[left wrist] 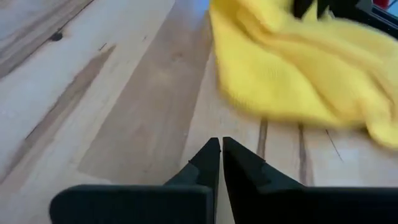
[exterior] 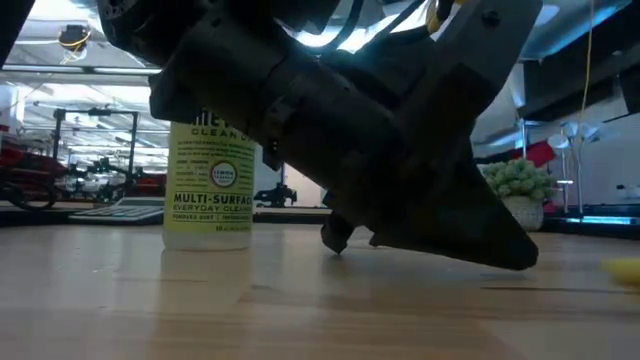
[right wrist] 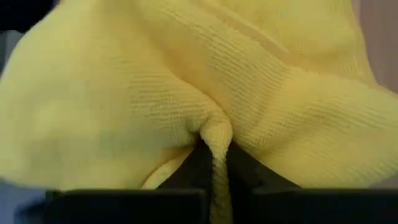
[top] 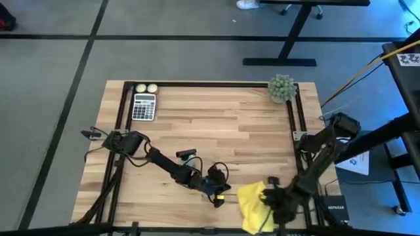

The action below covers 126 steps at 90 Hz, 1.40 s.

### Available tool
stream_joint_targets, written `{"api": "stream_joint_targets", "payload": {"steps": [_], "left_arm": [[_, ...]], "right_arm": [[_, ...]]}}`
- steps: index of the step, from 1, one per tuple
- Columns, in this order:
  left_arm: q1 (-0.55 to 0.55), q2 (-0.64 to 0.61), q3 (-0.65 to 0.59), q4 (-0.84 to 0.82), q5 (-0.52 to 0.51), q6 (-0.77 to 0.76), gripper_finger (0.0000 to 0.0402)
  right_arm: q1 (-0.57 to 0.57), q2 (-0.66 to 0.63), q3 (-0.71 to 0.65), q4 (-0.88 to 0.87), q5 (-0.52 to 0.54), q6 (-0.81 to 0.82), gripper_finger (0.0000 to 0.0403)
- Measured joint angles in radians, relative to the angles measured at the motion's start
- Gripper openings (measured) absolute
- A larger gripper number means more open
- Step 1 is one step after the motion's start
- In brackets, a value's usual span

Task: Apply microfiber cloth
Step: Wipe the front screen of the black cellphone using a yellow microfiber cloth

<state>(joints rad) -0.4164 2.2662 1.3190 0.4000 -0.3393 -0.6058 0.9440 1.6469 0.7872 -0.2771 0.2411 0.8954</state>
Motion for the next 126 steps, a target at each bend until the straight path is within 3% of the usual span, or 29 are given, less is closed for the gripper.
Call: {"api": "stream_joint_targets", "payload": {"steps": [14,29,46,58,67,82,93,114,126], "left_arm": [[-0.003,-0.014,-0.001,-0.024,0.003,0.019,0.0001],[-0.011,-0.084,0.000,-0.055,-0.008,0.065,0.0001],[-0.030,-0.120,0.005,-0.033,-0.006,0.118,0.0001],[-0.040,-0.106,0.008,0.047,0.034,0.144,0.0001],[-0.040,-0.060,0.036,0.062,0.057,0.148,0.0001],[-0.039,0.031,0.168,-0.096,0.073,0.182,0.0001],[-0.035,0.061,0.224,-0.228,-0.017,0.185,0.0001],[-0.014,0.057,0.227,-0.293,-0.028,0.134,0.0001],[-0.019,0.057,0.226,-0.291,-0.033,0.134,0.0001]], "right_arm": [[-0.112,-0.016,0.032,-0.005,0.071,-0.163,0.0000],[-0.126,-0.137,0.185,-0.286,0.047,-0.221,0.0000],[0.000,-0.297,0.283,-0.494,-0.050,-0.048,0.0000],[0.131,-0.351,0.263,-0.503,-0.009,0.133,0.0000],[0.192,-0.336,0.231,-0.495,0.083,0.168,0.0000],[0.175,-0.280,0.191,-0.475,0.217,0.137,0.0000],[0.138,-0.236,0.190,-0.422,0.219,0.066,0.0000],[0.048,-0.119,0.190,-0.291,0.185,-0.113,0.0000],[-0.031,-0.045,0.190,-0.253,0.248,-0.169,0.0000]]}}
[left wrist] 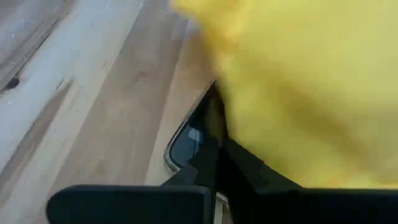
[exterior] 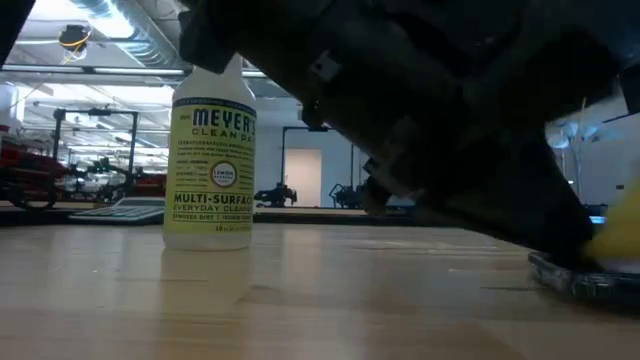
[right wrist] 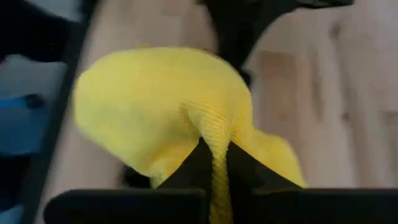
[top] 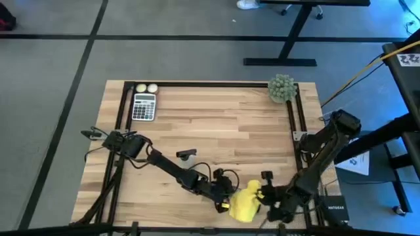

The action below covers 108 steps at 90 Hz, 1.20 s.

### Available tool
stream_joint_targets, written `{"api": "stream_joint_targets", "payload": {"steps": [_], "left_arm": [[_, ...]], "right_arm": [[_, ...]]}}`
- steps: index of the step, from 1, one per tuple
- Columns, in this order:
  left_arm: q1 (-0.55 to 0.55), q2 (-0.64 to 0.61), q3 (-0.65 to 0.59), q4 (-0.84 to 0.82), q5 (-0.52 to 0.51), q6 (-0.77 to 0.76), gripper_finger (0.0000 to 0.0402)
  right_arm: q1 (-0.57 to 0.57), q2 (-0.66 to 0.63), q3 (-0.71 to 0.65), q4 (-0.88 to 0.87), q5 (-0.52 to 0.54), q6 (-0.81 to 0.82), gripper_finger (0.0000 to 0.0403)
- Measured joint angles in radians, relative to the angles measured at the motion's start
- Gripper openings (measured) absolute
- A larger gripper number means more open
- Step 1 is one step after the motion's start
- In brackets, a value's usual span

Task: Apply microfiber cloth
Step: Wipe the front screen of the black cellphone using a yellow microfiber cloth

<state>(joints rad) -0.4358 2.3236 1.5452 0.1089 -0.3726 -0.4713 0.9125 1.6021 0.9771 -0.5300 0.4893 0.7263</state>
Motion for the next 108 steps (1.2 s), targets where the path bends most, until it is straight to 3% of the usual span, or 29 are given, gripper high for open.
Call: {"api": "stream_joint_targets", "payload": {"steps": [17,42,62,82,87,100,108], "left_arm": [[0.000,0.001,-0.001,-0.002,0.001,0.000,0.0001],[0.000,0.002,-0.002,0.002,0.001,-0.003,0.0001],[0.003,0.022,-0.001,0.018,0.004,-0.030,0.0001],[0.006,0.023,-0.001,0.019,0.012,-0.028,0.0001],[0.007,0.023,-0.002,0.021,0.012,-0.030,0.0001],[0.007,0.023,-0.003,0.030,0.013,-0.030,0.0001],[0.007,0.024,-0.005,0.051,0.011,-0.027,0.0001]], "right_arm": [[-0.112,0.124,0.001,0.193,-0.019,-0.130,0.0000],[-0.096,0.267,0.006,0.216,-0.070,-0.031,0.0000],[0.002,0.211,0.007,0.026,-0.136,0.079,0.0000],[0.047,0.093,0.001,-0.099,-0.315,0.088,0.0000],[0.046,0.060,0.013,-0.083,-0.280,0.085,0.0000],[-0.003,0.026,0.026,0.094,-0.009,-0.041,0.0000],[-0.062,0.062,-0.002,0.251,0.013,-0.104,0.0000]]}}
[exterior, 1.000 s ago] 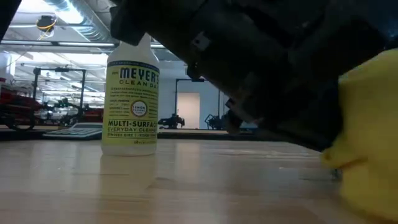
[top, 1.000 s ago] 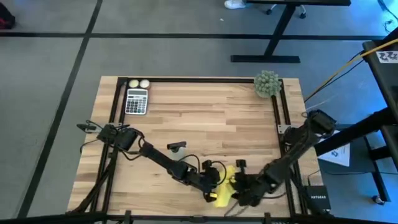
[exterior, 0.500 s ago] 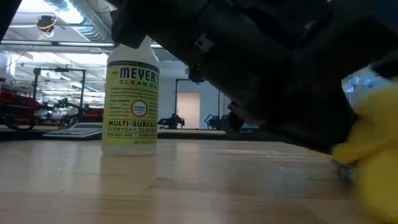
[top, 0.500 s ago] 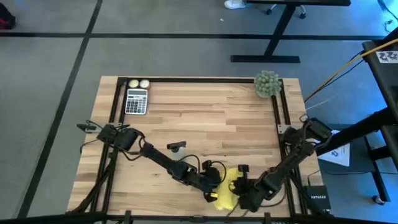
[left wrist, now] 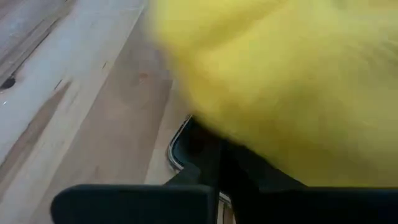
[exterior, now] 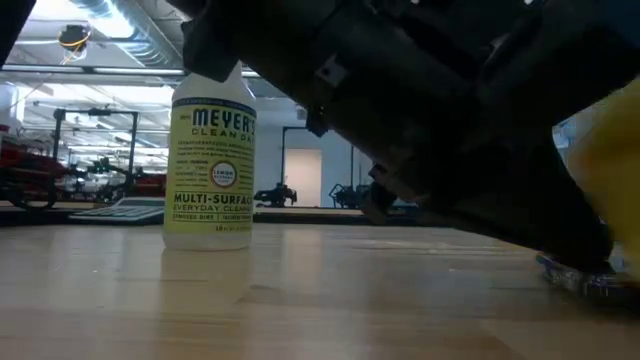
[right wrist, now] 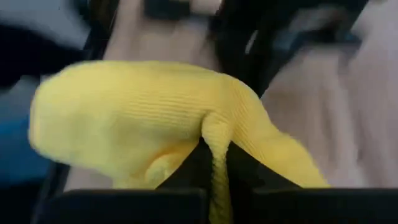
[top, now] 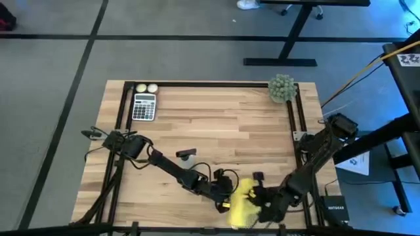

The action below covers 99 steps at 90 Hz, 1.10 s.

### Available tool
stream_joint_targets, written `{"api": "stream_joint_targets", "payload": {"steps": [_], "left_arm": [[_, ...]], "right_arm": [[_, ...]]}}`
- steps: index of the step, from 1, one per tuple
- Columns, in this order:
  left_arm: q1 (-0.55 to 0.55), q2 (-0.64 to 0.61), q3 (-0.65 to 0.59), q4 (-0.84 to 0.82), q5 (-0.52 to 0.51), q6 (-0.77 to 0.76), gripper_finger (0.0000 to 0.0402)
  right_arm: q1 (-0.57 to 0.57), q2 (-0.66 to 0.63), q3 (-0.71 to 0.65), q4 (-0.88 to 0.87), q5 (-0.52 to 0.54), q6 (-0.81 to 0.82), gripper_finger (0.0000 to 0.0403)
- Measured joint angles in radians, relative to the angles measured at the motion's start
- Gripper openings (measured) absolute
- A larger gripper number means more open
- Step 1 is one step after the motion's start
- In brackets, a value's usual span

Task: Apply microfiber cloth
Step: Wipe the front screen of the black cellphone using a yellow microfiber cloth

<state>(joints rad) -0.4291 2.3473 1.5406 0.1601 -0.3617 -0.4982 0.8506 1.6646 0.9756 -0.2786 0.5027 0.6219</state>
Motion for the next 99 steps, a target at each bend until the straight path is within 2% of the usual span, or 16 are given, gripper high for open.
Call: {"api": "stream_joint_targets", "payload": {"steps": [13,28,39,55,64,69,76,84,99], "left_arm": [[0.000,0.000,0.000,0.003,0.001,0.003,0.0001],[0.000,0.000,0.000,0.002,0.002,0.007,0.0001],[0.001,0.000,0.003,-0.007,0.012,0.003,0.0001],[0.002,0.000,0.002,-0.013,0.014,0.001,0.0001],[0.003,0.000,0.002,-0.011,0.018,0.002,0.0001],[0.003,0.000,0.002,-0.013,0.016,-0.001,0.0001],[0.004,0.000,0.001,-0.008,0.022,-0.001,0.0001],[0.004,0.000,0.001,-0.005,0.018,0.000,0.0001],[0.004,0.000,0.001,-0.002,0.020,0.000,0.0001]], "right_arm": [[-0.063,0.111,-0.043,0.091,-0.066,0.023,0.0000],[-0.047,0.175,-0.045,0.085,-0.141,0.089,0.0000],[0.001,0.159,-0.042,0.033,-0.165,0.142,0.0000],[0.093,0.106,-0.042,-0.138,-0.320,0.247,0.0000],[0.143,0.073,-0.043,-0.224,-0.371,0.293,0.0000],[0.161,0.047,-0.048,-0.293,-0.442,0.315,0.0000],[0.177,0.006,-0.052,-0.369,-0.451,0.349,0.0000],[0.172,-0.056,-0.042,-0.426,-0.344,0.369,0.0000],[0.126,-0.112,-0.031,-0.343,-0.001,0.323,0.0000]]}}
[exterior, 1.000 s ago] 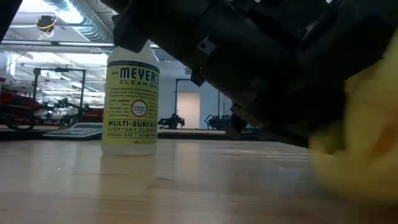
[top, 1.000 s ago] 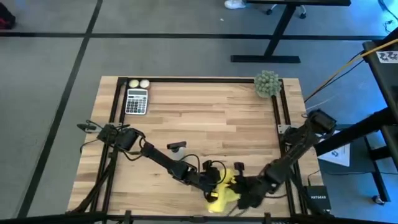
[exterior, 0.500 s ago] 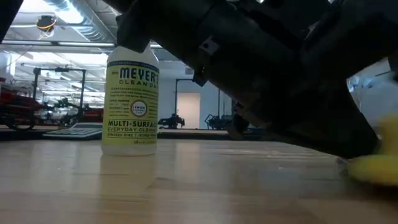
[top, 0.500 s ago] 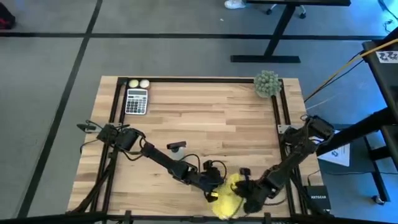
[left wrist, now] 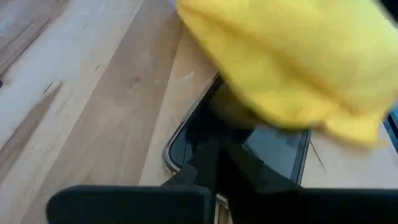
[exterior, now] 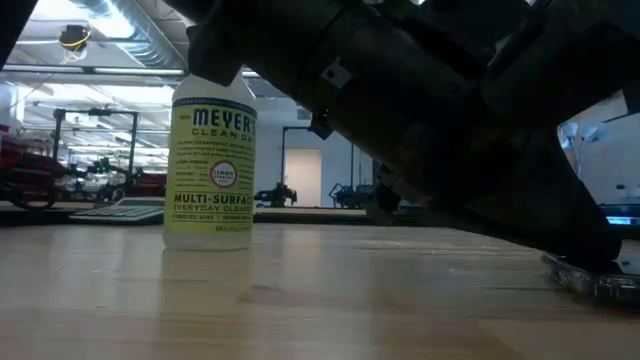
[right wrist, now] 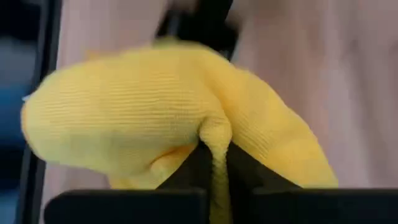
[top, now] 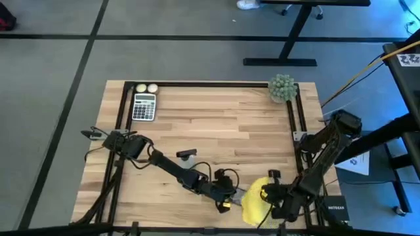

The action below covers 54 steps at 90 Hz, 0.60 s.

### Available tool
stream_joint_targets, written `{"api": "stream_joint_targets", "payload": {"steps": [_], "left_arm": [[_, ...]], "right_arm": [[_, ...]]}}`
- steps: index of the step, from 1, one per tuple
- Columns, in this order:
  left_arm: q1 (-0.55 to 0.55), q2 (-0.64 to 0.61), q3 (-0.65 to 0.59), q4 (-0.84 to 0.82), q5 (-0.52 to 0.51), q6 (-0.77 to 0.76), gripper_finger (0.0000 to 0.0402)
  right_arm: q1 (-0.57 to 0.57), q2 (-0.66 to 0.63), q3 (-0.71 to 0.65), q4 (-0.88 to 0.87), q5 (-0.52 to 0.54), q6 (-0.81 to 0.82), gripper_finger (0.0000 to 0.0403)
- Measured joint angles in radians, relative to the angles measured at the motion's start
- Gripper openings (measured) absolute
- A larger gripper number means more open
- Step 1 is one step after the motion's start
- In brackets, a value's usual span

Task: Apply microfiber cloth
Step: Wipe the front screen of the black cellphone using a yellow microfiber cloth

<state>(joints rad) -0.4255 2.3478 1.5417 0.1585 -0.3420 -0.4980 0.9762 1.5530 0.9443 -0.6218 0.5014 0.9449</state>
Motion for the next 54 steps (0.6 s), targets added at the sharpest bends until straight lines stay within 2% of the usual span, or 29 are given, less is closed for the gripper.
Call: {"api": "stream_joint_targets", "payload": {"steps": [7,20,25,38,54], "left_arm": [[0.000,0.000,0.000,0.000,0.000,0.000,0.0001],[0.000,0.000,0.000,-0.001,0.001,0.000,0.0001],[0.000,0.000,0.000,0.000,0.002,0.000,0.0001],[0.000,0.000,0.000,-0.006,0.002,0.000,0.0001],[0.000,0.000,0.000,-0.009,0.002,0.000,0.0001]], "right_arm": [[-0.040,0.018,-0.032,0.103,0.020,-0.033,0.0000],[-0.067,0.107,-0.125,0.265,-0.122,-0.019,0.0000],[-0.051,0.133,-0.134,0.280,-0.133,0.009,0.0000],[0.018,0.145,-0.129,0.200,-0.156,0.067,0.0000],[0.108,0.095,-0.101,0.025,-0.295,0.096,0.0000]]}}
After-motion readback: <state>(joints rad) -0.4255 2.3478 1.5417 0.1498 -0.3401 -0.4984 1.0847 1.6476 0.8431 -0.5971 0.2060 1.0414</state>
